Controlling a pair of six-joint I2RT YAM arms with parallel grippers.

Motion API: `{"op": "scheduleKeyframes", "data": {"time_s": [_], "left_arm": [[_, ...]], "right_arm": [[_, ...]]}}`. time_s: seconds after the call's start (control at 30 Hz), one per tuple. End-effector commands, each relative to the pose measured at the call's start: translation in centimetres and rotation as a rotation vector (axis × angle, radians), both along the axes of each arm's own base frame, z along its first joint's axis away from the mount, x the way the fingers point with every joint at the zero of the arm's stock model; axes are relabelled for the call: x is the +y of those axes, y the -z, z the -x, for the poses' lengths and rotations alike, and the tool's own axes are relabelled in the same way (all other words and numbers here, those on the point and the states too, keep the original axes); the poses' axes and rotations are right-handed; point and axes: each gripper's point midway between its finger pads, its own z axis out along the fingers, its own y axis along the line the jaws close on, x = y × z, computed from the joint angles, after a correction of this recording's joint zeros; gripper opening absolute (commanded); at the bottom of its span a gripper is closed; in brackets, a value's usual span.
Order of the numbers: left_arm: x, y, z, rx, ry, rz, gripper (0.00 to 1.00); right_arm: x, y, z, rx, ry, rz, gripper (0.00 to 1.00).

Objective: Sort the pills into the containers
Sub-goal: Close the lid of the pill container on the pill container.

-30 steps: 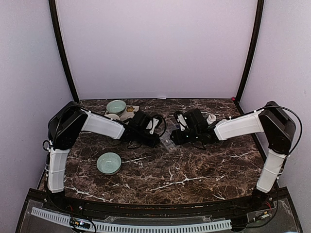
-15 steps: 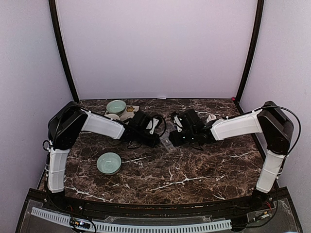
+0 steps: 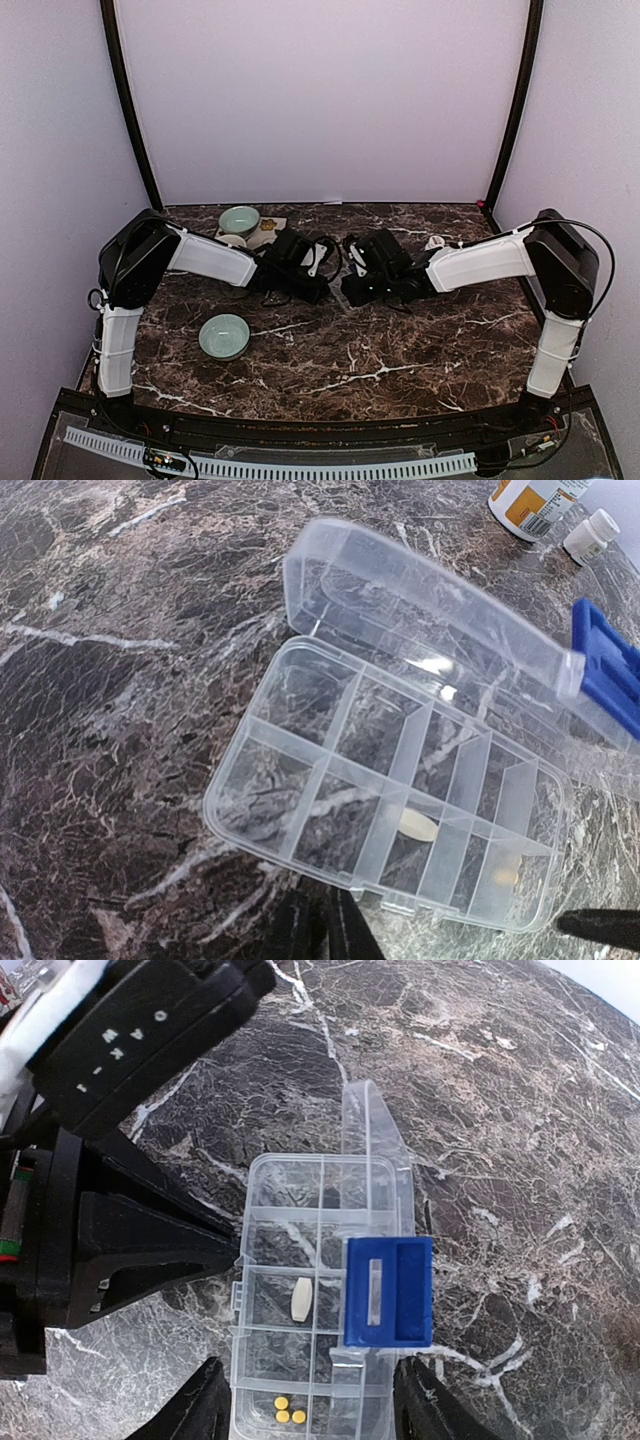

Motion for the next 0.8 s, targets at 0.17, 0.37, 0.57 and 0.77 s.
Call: {"op": "scheduleKeyframes", "data": {"time_s": [0.17, 0.37, 0.57, 0.77], "left_arm": [[-0.7, -2.7, 0.1, -0.04, 0.02, 0.045, 0.09], [-0.7, -2.8, 0.1, -0.041, 0.019, 0.048, 0.09], [-0.7, -3.0, 0.1, -0.042, 0.018, 0.052, 0.09], [-0.7, -3.0, 0.2, -0.041, 0.017, 0.057, 0.09]], "right_arm": [[1.6, -0.2, 0.3, -0.013, -0.021, 0.004, 0.56], [2.2, 0.1, 0.8, -0.001, -0.03, -0.008, 0.57], [2.6, 0.5, 1.4, 0.022, -0.034, -0.034, 0.57], [3.0, 1.0, 2.1, 0.061, -0.042, -0.077, 0.57]]}}
